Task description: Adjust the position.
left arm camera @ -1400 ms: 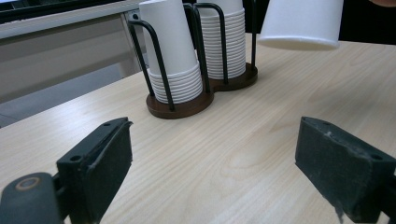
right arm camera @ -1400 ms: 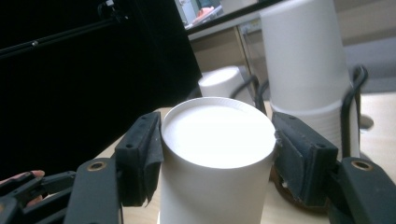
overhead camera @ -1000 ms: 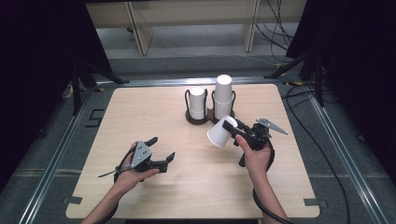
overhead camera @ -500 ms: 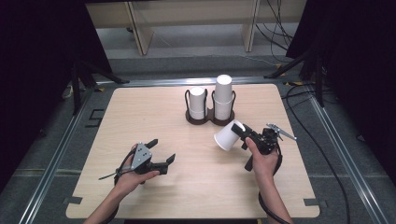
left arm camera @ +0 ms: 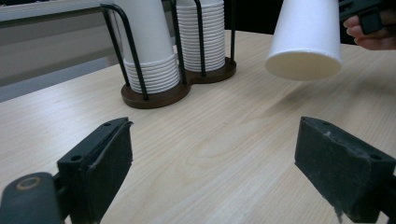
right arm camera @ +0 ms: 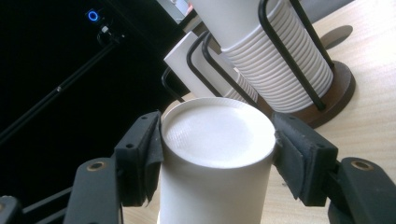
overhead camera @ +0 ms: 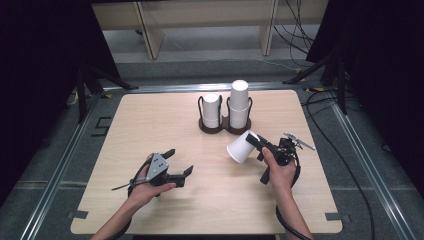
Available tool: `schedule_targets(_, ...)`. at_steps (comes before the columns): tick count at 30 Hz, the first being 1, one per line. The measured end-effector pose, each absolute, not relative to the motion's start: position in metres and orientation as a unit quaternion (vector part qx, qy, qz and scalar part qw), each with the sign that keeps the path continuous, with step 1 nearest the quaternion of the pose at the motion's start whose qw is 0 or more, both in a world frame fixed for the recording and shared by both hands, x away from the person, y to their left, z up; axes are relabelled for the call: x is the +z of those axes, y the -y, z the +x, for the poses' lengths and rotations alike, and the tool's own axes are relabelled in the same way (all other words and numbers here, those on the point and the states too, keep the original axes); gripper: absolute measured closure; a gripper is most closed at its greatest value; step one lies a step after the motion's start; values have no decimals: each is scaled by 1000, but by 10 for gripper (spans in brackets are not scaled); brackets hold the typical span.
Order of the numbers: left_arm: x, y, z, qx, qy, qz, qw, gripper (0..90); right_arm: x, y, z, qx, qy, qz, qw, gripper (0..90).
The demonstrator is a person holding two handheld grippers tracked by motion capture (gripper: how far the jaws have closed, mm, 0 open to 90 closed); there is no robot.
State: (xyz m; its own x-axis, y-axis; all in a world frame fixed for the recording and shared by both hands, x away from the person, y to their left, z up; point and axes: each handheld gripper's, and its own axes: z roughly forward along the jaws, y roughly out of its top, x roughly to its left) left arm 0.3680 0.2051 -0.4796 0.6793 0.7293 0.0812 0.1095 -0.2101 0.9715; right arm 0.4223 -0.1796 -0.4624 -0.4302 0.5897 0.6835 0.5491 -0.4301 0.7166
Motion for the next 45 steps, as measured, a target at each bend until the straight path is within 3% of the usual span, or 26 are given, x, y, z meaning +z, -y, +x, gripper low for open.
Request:
schedule_targets(19,-468,-159,381,227,-235,741,586,76,-470,180,420,651,-483,583,-58,366)
schedule_targets(31,-468,-125,394,224,-217,744,591,22,-472,181,426,657,-487,573,-58,366)
schedule_targets(33,-470,-118,396,224,-213,745,592,18,-470,179,426,658,-473,579,-83,366)
schedule_targets(45,-477,-103,406,229,-193,745,596,16,-469,176,430,673,-466,567,-92,366)
